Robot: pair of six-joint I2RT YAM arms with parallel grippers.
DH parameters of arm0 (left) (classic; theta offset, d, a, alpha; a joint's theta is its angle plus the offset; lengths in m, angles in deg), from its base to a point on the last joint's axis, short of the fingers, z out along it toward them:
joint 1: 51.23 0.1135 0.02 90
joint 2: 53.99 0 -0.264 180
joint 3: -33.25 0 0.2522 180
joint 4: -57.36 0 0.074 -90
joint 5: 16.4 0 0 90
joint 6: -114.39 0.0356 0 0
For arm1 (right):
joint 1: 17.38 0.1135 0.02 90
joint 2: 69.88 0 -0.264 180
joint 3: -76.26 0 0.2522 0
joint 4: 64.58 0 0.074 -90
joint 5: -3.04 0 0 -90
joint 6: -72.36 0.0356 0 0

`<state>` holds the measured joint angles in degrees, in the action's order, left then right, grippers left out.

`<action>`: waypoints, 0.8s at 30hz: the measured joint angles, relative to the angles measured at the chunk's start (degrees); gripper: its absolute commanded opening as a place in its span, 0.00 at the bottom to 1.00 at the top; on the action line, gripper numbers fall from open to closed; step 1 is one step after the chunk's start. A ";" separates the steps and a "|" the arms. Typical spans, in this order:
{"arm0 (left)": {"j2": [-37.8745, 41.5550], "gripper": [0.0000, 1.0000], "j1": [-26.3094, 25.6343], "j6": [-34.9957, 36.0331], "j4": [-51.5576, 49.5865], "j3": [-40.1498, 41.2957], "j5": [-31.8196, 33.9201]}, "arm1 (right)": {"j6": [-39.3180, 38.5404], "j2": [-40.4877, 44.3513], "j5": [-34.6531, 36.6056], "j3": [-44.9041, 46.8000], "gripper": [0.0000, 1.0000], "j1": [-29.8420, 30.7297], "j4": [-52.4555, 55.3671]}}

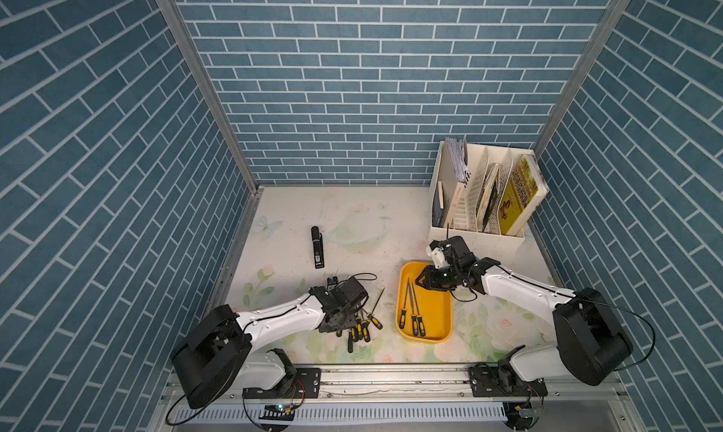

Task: Put the file tool into the storage box
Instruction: Pick up the file tool from the center of the board.

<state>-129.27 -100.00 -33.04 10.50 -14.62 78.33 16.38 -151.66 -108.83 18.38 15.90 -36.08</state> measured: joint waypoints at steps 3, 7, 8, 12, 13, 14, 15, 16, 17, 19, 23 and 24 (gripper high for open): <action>0.09 0.07 0.31 0.90 0.50 0.07 -0.28 | 0.00 0.00 -0.13 0.00 0.32 0.00 -0.17; 0.59 0.02 0.52 1.57 0.90 0.31 -0.83 | 0.00 0.00 -0.52 0.00 0.32 0.00 -0.52; 0.85 0.01 0.55 1.75 0.76 0.33 -1.01 | 0.00 0.02 -0.63 0.00 0.32 0.00 -0.57; 4.46 0.00 0.55 2.75 -1.62 0.35 -2.51 | 0.00 0.13 -1.84 0.00 0.38 0.00 -0.81; 6.49 0.00 0.55 3.28 -2.67 0.11 -2.99 | 0.07 0.26 -2.56 0.00 0.42 0.00 -1.16; 8.57 0.00 0.55 3.98 -3.52 -0.44 -3.76 | 0.15 0.55 -3.63 0.04 0.46 0.00 -1.99; 10.32 0.00 0.55 4.61 -3.80 -1.05 -4.57 | 0.55 1.03 -4.85 0.11 0.50 0.00 -3.08; 12.28 0.00 0.52 5.46 -3.89 -2.03 -5.92 | 0.74 1.70 -6.25 0.31 0.53 0.02 -4.70; 13.92 0.00 0.52 6.14 -3.76 -3.08 -7.28 | 1.16 2.62 -7.82 0.52 0.54 0.11 -6.75; 16.44 0.00 0.37 7.39 -2.64 -5.20 -10.32 | 1.81 3.93 -10.38 0.61 0.55 0.70 -10.14; 17.49 0.00 -0.81 9.16 0.59 -8.50 -15.23 | 2.86 4.42 -13.94 0.13 0.56 4.35 -16.33; 17.18 0.00 -1.11 9.42 1.33 -8.85 -16.20 | 3.28 4.28 -14.43 -0.09 0.56 5.35 -17.42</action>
<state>-112.09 -101.12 -23.62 11.83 -23.47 62.14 19.66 -147.38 -123.26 18.29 21.26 -53.50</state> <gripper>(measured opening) 0.161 0.556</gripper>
